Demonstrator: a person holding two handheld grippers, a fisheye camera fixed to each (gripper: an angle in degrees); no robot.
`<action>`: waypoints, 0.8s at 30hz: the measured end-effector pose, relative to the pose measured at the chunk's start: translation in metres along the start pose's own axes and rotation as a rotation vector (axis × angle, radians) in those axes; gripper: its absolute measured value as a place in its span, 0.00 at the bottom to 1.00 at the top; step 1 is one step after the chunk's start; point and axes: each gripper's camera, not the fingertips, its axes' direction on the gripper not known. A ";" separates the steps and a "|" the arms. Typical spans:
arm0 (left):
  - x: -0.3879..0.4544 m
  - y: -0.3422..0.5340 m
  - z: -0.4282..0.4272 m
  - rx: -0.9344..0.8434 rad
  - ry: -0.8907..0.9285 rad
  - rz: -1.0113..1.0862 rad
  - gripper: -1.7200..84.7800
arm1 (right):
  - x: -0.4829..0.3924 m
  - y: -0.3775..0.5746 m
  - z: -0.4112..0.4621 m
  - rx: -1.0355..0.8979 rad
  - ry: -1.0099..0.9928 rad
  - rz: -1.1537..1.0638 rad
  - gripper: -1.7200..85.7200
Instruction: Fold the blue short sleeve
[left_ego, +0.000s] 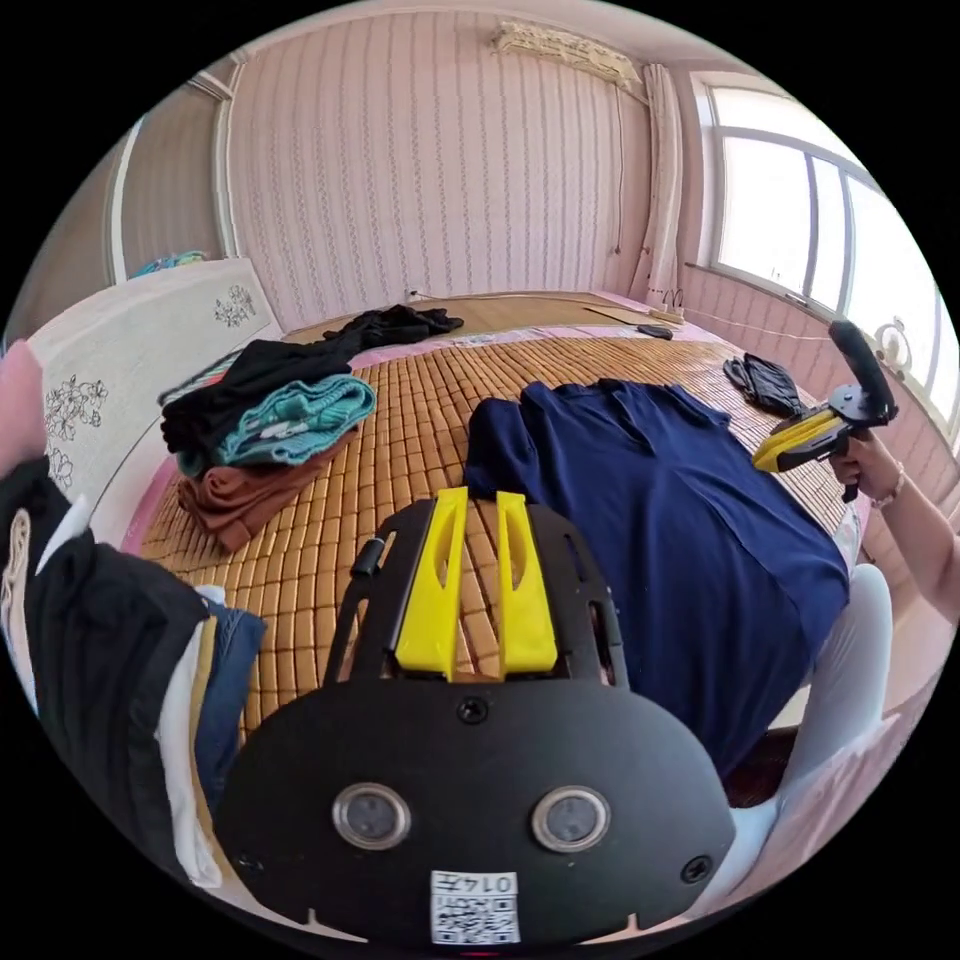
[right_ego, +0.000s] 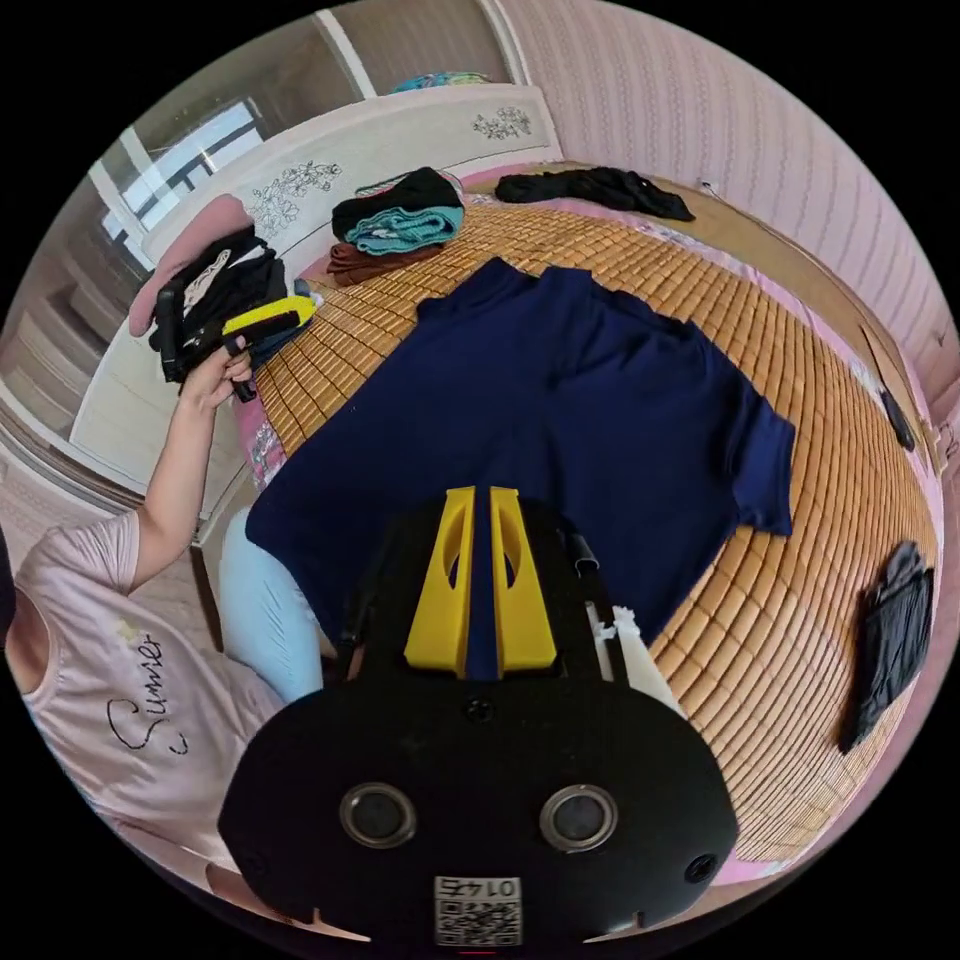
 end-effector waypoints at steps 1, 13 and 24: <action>-0.001 -0.020 0.023 -0.020 -0.029 0.018 0.09 | -0.009 -0.037 0.010 0.015 0.008 -0.045 0.06; -0.008 -0.053 0.170 -0.304 -0.027 0.115 0.10 | -0.067 -0.306 0.158 -0.052 0.116 -0.089 0.10; -0.013 -0.053 0.204 -0.282 0.084 0.160 0.01 | -0.099 -0.337 0.243 -0.134 0.403 -0.128 0.02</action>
